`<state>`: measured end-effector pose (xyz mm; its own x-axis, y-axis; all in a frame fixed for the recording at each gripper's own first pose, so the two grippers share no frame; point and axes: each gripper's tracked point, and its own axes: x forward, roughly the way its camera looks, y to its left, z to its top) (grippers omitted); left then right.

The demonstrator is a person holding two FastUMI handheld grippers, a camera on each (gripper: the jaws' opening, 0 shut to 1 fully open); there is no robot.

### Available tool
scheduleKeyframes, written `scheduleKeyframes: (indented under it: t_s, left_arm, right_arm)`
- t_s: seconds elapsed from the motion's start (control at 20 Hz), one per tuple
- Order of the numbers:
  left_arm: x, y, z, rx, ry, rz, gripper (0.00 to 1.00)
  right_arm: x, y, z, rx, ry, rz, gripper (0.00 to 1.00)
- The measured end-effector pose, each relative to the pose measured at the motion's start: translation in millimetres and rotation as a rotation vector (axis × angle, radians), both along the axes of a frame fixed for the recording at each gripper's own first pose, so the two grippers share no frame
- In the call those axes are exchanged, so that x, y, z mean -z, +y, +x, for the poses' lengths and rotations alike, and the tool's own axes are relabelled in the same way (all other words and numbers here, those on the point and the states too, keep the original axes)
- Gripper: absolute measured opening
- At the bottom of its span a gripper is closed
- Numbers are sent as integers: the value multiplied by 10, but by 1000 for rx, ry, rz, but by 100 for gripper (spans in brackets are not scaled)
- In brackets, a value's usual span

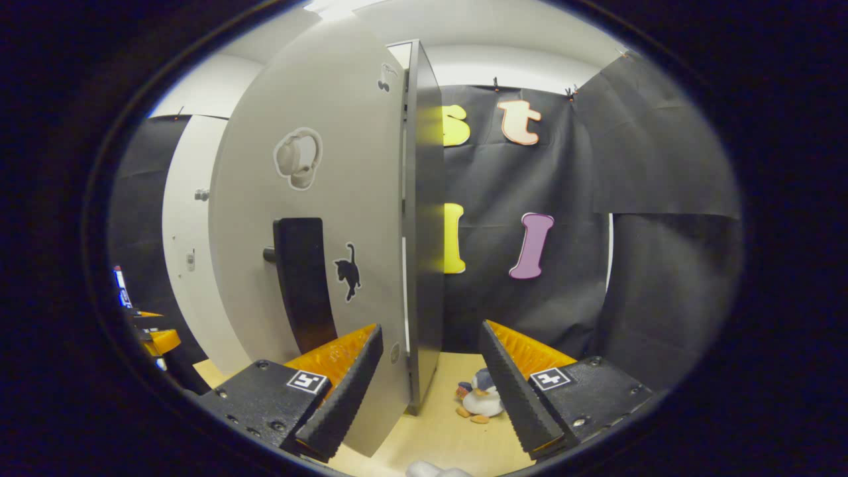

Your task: Grasp the bottle in the cabinet with the left hand and place it on the coaster, then close the right door with the right hand and the left door with the left hand.

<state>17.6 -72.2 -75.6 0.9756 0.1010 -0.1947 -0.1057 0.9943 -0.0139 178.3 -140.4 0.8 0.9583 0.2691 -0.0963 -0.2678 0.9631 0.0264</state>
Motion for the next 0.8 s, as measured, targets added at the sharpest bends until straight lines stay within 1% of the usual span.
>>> scheduleKeyframes:
  t_s: [0.05, 0.1, 0.3, 0.35, 0.4, 0.55, 0.6, 0.65, 0.7, 0.8]
  left_arm:
    - [-21, 67, 9, 3, -5, -1, 99]
    - [-46, 133, 15, 7, -11, -3, 97]
    - [-83, 394, 17, 14, -18, -8, 98]
    - [-75, 463, 0, 12, -15, -6, 98]
    - [-62, 531, -13, 9, -12, -3, 98]
    - [-47, 708, -57, 0, -8, 4, 99]
    - [-48, 756, -72, -5, -7, 6, 98]
    - [-39, 797, -89, -8, -5, 4, 97]
    - [-31, 829, -84, -10, -4, 1, 97]
    - [-16, 886, -95, -12, -2, -3, 98]
  right_arm:
    - [-9, 80, -11, 1, 4, 3, 93]
    - [-10, 162, -28, 2, 4, 2, 97]
    - [-3, 494, -38, 12, -4, -2, 97]
    - [-3, 574, -36, 11, -2, -2, 93]
    - [-1, 638, -27, 10, 2, 0, 97]
    - [-5, 812, 3, 6, 8, -2, 97]
    - [-7, 865, 8, 3, 10, -3, 93]
    - [-12, 923, 23, -3, 11, -4, 93]
    - [1, 985, 31, -13, 15, -5, 97]
    - [21, 1143, 22, -46, 25, 0, 96]
